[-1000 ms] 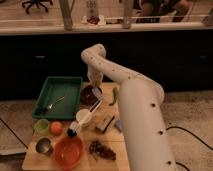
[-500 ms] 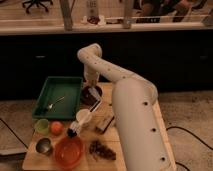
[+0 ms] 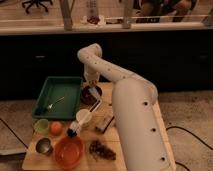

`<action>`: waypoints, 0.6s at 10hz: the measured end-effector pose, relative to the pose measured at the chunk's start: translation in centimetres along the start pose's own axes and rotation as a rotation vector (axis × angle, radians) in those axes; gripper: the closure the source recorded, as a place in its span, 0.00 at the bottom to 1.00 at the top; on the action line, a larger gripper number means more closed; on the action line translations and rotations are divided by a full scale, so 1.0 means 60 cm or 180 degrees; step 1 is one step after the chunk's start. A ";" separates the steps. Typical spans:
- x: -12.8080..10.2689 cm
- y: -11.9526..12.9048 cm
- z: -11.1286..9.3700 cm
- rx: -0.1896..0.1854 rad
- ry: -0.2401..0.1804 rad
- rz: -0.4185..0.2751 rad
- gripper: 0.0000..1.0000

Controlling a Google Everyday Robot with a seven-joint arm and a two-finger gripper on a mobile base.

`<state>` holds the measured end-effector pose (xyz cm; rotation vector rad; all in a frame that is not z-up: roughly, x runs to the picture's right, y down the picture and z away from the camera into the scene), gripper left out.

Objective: Wipe purple bowl with towel

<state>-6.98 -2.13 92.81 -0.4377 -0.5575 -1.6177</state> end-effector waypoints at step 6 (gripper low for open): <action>-0.001 0.003 0.001 -0.0001 -0.0003 0.0007 0.98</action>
